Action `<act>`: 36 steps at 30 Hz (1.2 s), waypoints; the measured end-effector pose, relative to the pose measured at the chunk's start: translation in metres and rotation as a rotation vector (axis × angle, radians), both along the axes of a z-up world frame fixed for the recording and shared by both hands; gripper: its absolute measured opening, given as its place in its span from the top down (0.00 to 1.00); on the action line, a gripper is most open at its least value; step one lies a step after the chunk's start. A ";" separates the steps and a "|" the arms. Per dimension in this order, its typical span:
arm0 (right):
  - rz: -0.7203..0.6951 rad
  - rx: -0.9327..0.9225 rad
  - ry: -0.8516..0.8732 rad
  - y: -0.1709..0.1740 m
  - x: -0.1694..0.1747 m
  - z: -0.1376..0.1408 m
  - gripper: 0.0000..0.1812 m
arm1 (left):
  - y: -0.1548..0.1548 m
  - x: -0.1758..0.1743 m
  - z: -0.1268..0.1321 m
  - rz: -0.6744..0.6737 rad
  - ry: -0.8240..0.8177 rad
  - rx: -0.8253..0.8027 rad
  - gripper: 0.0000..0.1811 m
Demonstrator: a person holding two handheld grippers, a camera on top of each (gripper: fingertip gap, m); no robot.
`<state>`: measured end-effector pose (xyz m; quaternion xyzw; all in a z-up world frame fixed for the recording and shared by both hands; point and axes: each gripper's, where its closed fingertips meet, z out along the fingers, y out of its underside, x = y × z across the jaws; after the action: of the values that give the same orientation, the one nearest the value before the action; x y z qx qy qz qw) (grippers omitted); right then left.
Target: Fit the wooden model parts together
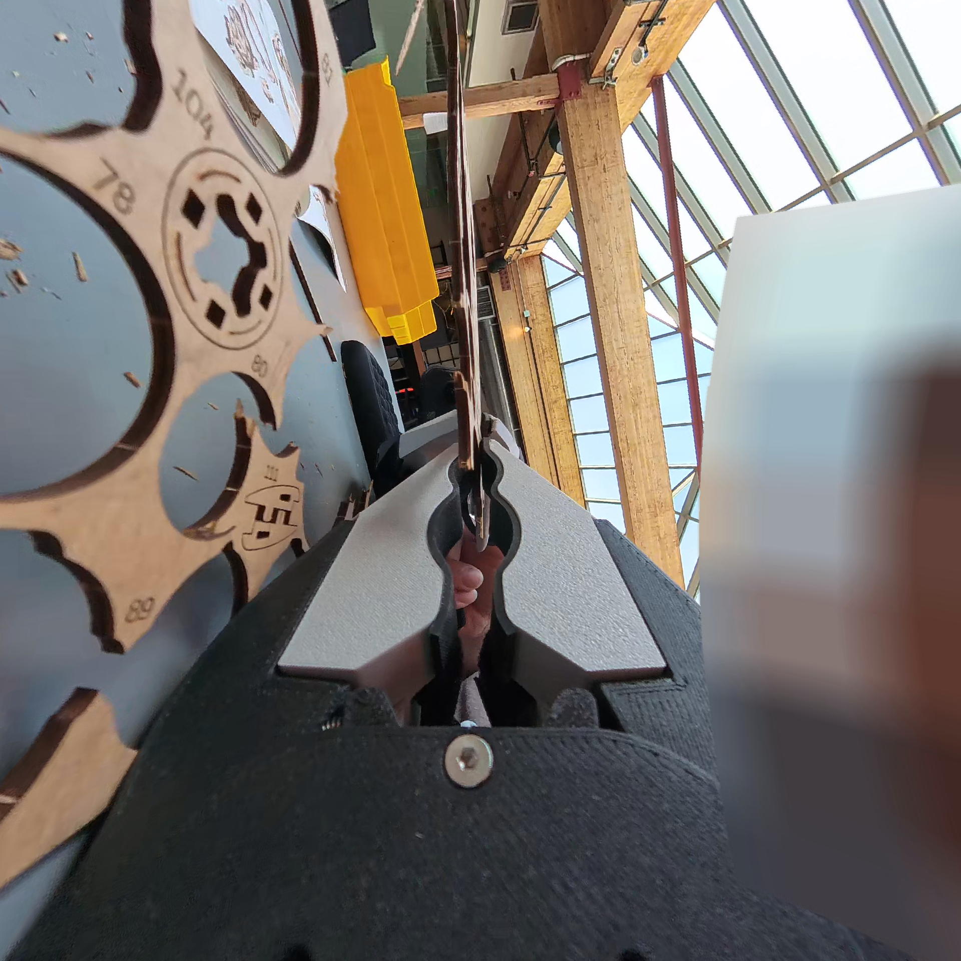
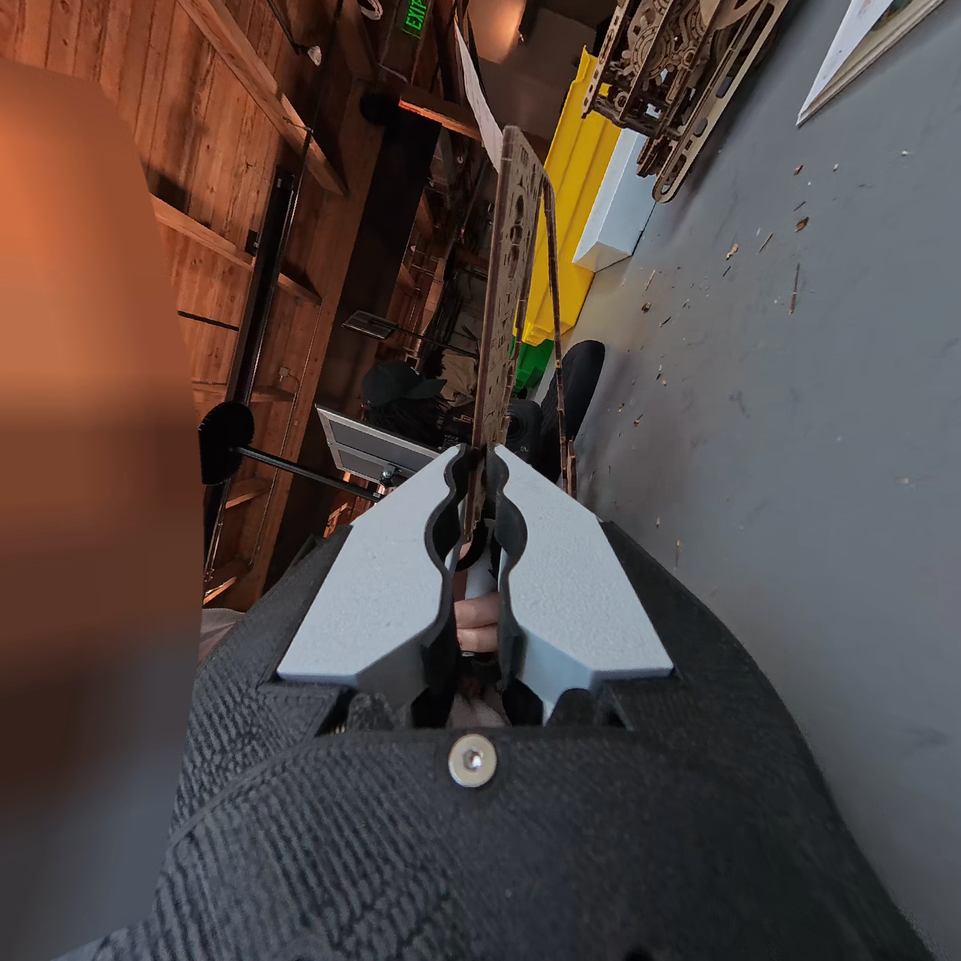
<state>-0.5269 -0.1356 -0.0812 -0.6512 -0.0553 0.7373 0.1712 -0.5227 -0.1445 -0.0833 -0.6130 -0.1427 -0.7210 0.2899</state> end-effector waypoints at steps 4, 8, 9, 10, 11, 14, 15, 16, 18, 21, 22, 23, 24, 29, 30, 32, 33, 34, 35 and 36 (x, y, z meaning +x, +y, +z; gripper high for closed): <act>-0.015 -0.030 0.008 -0.002 -0.002 -0.002 0.98 | 0.001 0.000 -0.001 0.001 0.012 -0.004 1.00; -0.041 -0.040 0.019 0.000 -0.003 -0.002 0.98 | 0.002 0.000 -0.001 0.003 0.014 -0.003 1.00; -0.051 -0.034 0.017 0.001 -0.003 -0.002 0.99 | 0.002 0.000 -0.001 0.005 0.015 -0.003 1.00; -0.059 -0.037 0.017 0.001 -0.004 -0.002 0.98 | 0.002 0.000 -0.002 0.006 0.018 -0.004 1.00; -0.058 -0.046 0.016 0.001 -0.005 -0.003 0.98 | 0.002 0.001 -0.003 0.000 0.027 -0.005 1.00; -0.056 -0.056 0.011 0.001 -0.008 -0.005 0.98 | 0.000 0.003 -0.004 -0.008 0.045 -0.005 1.00; -0.055 -0.048 0.011 0.001 -0.008 -0.004 0.98 | 0.000 0.003 -0.004 -0.008 0.043 -0.004 1.00; -0.053 -0.050 0.011 0.001 -0.008 -0.004 0.98 | 0.001 0.003 -0.004 -0.007 0.043 -0.004 1.00; -0.052 -0.059 0.012 0.001 -0.008 -0.005 0.98 | 0.001 0.003 -0.004 -0.005 0.045 -0.005 1.00; -0.055 -0.063 0.007 0.001 -0.008 -0.006 0.98 | 0.001 0.004 -0.005 -0.004 0.053 -0.006 1.00; -0.057 -0.065 0.005 0.001 -0.007 -0.006 0.98 | 0.001 0.003 -0.005 -0.003 0.056 -0.007 1.00; -0.059 -0.066 0.001 0.002 -0.007 -0.007 0.98 | 0.001 0.003 -0.005 -0.001 0.058 -0.007 1.00; -0.062 -0.069 0.001 0.002 -0.007 -0.007 0.98 | 0.001 0.003 -0.005 0.000 0.058 -0.007 1.00; -0.065 -0.070 0.009 0.002 -0.006 -0.006 0.98 | 0.001 0.003 -0.004 0.003 0.052 -0.002 1.00; -0.063 -0.074 0.012 0.002 -0.006 -0.006 0.99 | 0.001 0.003 -0.004 0.002 0.054 0.000 1.00; -0.054 -0.076 0.025 0.001 -0.006 -0.004 1.00 | 0.001 0.004 -0.003 -0.001 0.048 0.005 1.00; -0.050 -0.076 0.031 0.001 -0.006 -0.003 0.99 | 0.001 0.004 -0.002 -0.003 0.041 0.008 1.00; -0.048 -0.074 0.034 0.001 -0.006 -0.002 0.99 | 0.001 0.004 -0.002 -0.004 0.034 0.008 0.99; -0.045 -0.075 0.038 0.001 -0.006 -0.002 0.99 | 0.001 0.004 -0.001 -0.005 0.028 0.009 0.99; -0.044 -0.073 0.040 0.001 -0.006 -0.001 0.99 | 0.001 0.004 -0.001 -0.006 0.025 0.009 0.99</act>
<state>-0.5332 -0.1348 -0.0827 -0.6433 -0.0104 0.7477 0.1645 -0.5185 -0.1432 -0.0845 -0.6210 -0.1337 -0.7149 0.2921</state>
